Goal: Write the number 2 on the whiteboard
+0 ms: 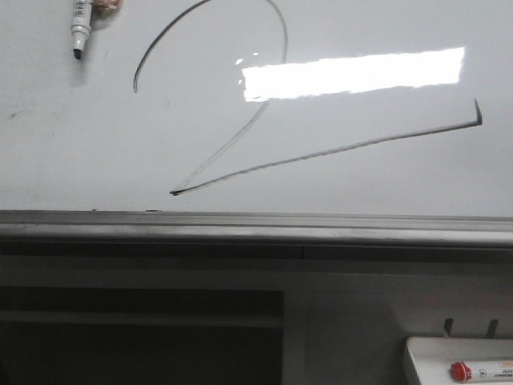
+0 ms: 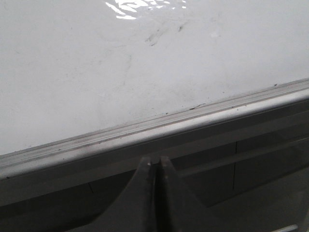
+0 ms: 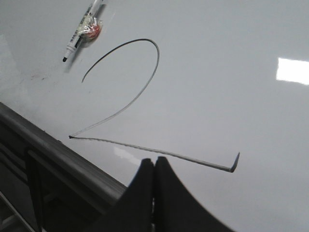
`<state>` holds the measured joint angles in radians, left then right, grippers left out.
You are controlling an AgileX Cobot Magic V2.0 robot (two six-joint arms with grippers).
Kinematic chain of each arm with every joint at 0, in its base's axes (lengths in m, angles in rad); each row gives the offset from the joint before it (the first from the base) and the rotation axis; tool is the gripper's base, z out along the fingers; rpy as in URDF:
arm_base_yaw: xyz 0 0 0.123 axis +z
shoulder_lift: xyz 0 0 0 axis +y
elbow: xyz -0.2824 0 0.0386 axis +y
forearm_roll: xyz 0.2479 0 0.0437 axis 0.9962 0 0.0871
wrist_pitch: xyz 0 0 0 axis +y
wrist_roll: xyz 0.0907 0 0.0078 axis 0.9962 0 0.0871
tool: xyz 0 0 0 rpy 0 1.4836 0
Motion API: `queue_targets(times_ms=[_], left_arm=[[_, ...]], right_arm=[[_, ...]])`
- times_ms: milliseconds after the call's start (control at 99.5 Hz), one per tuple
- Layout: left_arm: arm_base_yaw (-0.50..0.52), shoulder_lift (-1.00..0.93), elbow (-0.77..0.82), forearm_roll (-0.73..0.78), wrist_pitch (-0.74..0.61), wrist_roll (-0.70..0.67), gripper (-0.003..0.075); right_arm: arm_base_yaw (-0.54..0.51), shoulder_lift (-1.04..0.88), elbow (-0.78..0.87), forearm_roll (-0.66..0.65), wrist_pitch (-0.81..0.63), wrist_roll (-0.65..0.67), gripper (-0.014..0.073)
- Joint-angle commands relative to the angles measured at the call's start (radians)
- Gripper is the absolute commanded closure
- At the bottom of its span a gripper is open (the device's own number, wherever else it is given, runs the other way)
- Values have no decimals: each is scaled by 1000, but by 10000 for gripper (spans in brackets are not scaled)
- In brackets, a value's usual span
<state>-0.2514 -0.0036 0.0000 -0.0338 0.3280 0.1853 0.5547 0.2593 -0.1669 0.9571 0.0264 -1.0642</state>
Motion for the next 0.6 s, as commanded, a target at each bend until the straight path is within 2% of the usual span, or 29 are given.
queue_targets(times_ms=[0, 593], left_arm=[[2, -28, 13, -11, -57, -3, 741], [2, -28, 13, -11, -57, -3, 741]], right_arm=[[-4, 10, -27, 5, -50, 1, 664], [-7, -4, 9, 5, -68, 1, 664]])
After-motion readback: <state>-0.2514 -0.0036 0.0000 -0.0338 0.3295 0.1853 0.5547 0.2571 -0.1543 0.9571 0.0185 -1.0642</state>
